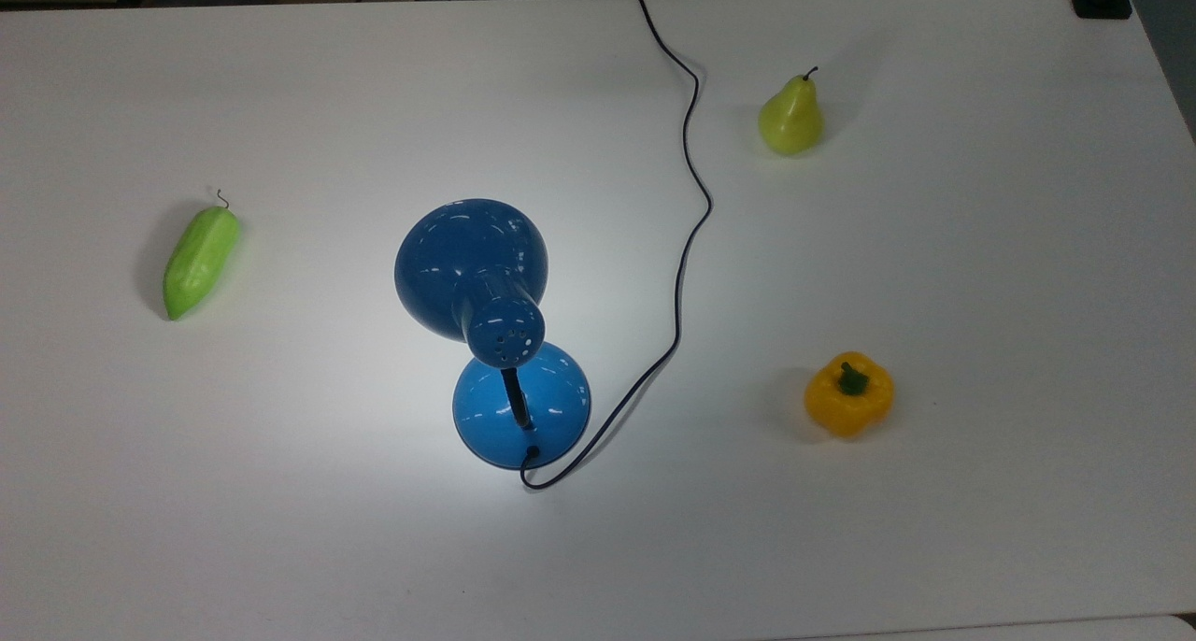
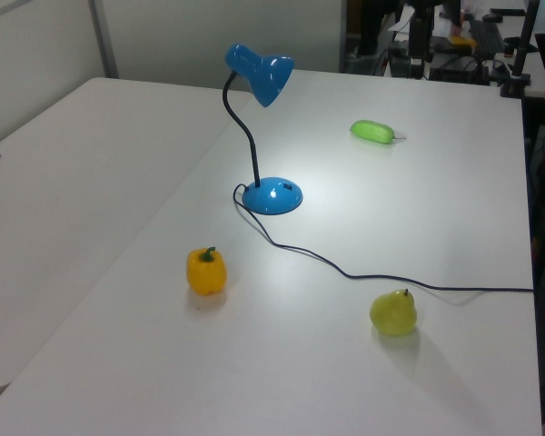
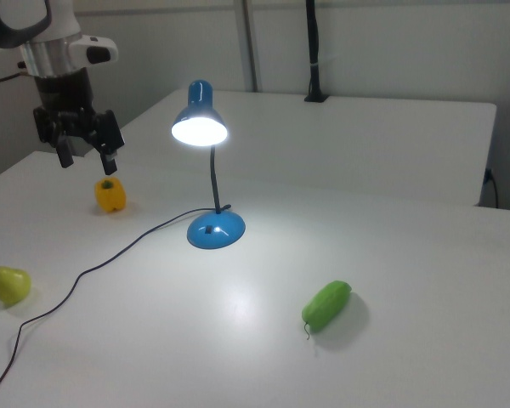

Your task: Turn on desk lamp

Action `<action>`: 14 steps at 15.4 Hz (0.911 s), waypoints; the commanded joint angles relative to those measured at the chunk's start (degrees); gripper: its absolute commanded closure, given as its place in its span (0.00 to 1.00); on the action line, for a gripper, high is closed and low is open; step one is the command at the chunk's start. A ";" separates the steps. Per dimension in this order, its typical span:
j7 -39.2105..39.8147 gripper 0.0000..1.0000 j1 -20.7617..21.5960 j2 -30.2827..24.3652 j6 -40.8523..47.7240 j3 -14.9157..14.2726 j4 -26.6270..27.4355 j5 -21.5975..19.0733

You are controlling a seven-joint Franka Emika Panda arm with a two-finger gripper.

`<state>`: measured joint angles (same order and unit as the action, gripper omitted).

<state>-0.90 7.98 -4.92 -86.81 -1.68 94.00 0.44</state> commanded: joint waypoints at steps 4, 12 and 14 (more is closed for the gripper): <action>0.80 0.00 0.45 0.61 -4.93 -6.23 -1.63 -7.48; 6.70 0.00 0.54 2.55 -9.96 -6.32 -1.37 -4.57; 6.70 0.00 1.07 2.72 -9.96 -6.32 -1.37 -4.49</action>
<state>4.46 7.81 -2.33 -96.05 -7.46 93.01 -5.12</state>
